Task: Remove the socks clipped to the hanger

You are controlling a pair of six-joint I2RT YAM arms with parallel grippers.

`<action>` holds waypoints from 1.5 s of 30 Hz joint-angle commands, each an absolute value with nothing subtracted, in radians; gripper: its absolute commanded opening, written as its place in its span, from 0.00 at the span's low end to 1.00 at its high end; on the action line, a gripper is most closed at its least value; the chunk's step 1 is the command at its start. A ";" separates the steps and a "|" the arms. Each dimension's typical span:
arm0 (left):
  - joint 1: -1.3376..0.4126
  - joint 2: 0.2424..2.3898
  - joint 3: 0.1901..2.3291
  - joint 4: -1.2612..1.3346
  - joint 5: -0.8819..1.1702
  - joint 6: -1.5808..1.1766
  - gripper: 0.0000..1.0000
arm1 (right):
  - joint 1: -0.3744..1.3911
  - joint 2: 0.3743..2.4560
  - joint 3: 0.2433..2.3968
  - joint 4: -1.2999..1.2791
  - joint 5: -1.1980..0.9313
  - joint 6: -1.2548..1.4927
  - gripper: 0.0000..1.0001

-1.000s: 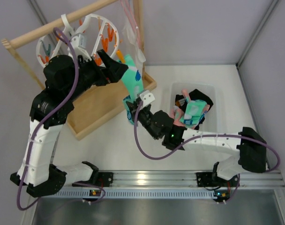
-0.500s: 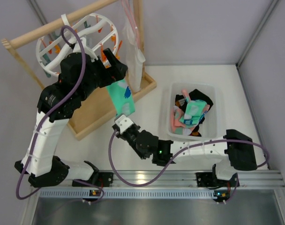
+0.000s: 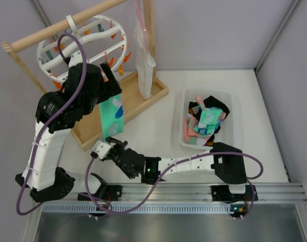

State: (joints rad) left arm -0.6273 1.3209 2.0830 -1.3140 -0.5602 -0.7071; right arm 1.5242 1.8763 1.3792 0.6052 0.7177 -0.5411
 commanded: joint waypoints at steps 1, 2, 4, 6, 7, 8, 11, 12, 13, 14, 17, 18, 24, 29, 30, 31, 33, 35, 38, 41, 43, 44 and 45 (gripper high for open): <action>-0.630 1.353 2.147 -1.446 -0.673 -0.716 0.96 | 1.552 1.928 1.469 0.638 0.684 -0.592 0.00; -0.629 1.367 2.176 -1.468 -0.689 -0.713 0.96 | 1.552 1.939 1.477 0.638 0.681 -0.598 0.00; -0.629 1.403 2.200 -1.509 -0.704 -0.698 0.95 | 1.554 1.957 1.502 0.638 0.677 -0.609 0.00; -0.629 1.404 2.184 -1.508 -0.704 -0.701 0.94 | 1.555 1.982 1.520 0.637 0.672 -0.615 0.00; -0.630 1.407 2.184 -1.509 -0.706 -0.703 0.93 | 1.557 1.996 1.538 0.632 0.670 -0.618 0.00; -0.629 1.410 2.181 -1.509 -0.716 -0.701 0.92 | 1.559 2.003 1.548 0.629 0.669 -0.618 0.00; -0.629 1.405 2.172 -1.509 -0.735 -0.684 0.88 | 1.559 2.022 1.565 0.624 0.661 -0.621 0.00; -0.629 1.404 2.165 -1.509 -0.741 -0.678 0.86 | 1.557 2.028 1.569 0.623 0.663 -0.621 0.00; -0.627 1.396 2.157 -1.509 -0.745 -0.677 0.85 | 1.557 2.034 1.574 0.621 0.664 -0.621 0.00; -0.626 1.391 2.136 -1.511 -0.750 -0.675 0.83 | 1.559 2.037 1.574 0.621 0.664 -0.620 0.00; -0.618 1.374 2.097 -1.511 -0.755 -0.666 0.81 | 1.557 2.045 1.574 0.617 0.666 -0.614 0.00; -0.617 1.368 2.088 -1.511 -0.758 -0.658 0.81 | 1.559 2.046 1.574 0.617 0.666 -0.614 0.00; -0.594 1.351 2.031 -1.509 -0.762 -0.635 0.81 | 1.555 2.069 1.572 0.614 0.661 -0.611 0.00; -0.552 1.350 2.014 -1.513 -0.762 -0.589 0.78 | 1.548 2.097 1.574 0.612 0.666 -0.606 0.00; -0.546 1.348 2.013 -1.513 -0.761 -0.583 0.78 | 1.545 2.100 1.572 0.608 0.666 -0.603 0.00; -0.540 1.347 2.008 -1.513 -0.759 -0.577 0.78 | 1.542 2.108 1.572 0.598 0.667 -0.598 0.00; -0.523 1.342 2.003 -1.513 -0.749 -0.555 0.79 | 1.528 2.121 1.591 0.580 0.676 -0.592 0.00; -0.496 1.338 1.999 -1.513 -0.729 -0.542 0.79 | 1.513 2.141 1.600 0.568 0.690 -0.591 0.00; -0.466 1.332 1.987 -1.513 -0.724 -0.520 0.80 | 1.500 2.149 1.611 0.560 0.673 -0.589 0.00; -0.437 1.324 1.982 -1.513 -0.726 -0.488 0.82 | 1.503 2.161 1.640 0.540 0.654 -0.581 0.00; -0.407 1.321 1.983 -1.513 -0.724 -0.468 0.82 | 1.505 2.180 1.666 0.531 0.647 -0.577 0.00; -0.396 1.318 1.983 -1.513 -0.729 -0.454 0.82 | 1.506 2.187 1.673 0.520 0.646 -0.572 0.00; -0.388 1.309 1.980 -1.513 -0.741 -0.453 0.81 | 1.506 2.194 1.684 0.519 0.646 -0.571 0.00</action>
